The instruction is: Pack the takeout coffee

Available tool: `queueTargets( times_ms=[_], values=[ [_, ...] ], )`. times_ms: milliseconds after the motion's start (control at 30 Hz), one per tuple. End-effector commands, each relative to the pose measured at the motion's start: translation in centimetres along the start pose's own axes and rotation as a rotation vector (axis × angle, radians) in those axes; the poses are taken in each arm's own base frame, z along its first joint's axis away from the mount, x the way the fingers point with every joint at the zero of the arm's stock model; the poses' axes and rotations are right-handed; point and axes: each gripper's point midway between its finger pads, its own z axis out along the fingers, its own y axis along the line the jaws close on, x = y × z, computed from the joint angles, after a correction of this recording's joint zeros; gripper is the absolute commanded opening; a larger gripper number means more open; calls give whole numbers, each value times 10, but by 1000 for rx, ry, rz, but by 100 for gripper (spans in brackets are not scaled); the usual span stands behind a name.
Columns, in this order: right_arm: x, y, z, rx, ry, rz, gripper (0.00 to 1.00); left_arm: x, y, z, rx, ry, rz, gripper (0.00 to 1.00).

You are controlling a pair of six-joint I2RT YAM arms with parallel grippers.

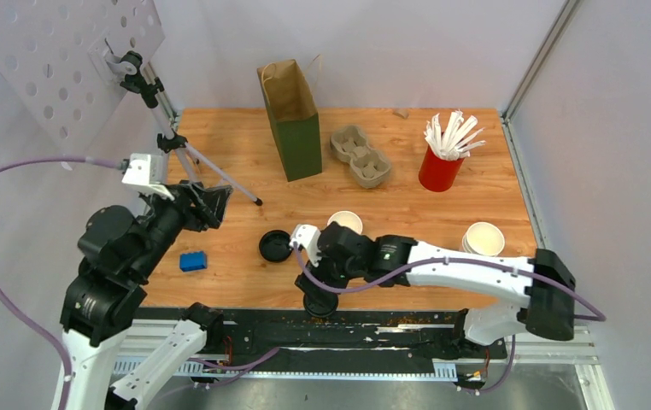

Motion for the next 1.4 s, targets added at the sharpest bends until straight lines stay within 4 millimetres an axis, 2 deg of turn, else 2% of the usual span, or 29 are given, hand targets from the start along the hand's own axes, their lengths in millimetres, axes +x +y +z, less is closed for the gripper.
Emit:
queueTargets(
  times_ms=[0,200,433,1000,1367],
  values=[
    [7,3,23,37,54,-51,96,-11,-2,-8,-5,-32,-28,80],
    [39,4,51,111,183,-94,96,-11,2,-22,-15,-48,-31,99],
    [59,5,67,112,227,-78,97,-6,4,-24,-21,-37,-14,100],
    [64,-1,86,134,256,-83,100,1,7,-28,-26,-9,4,100],
    [65,-4,89,109,261,-50,97,2,8,-29,-27,-5,8,100]
  ],
)
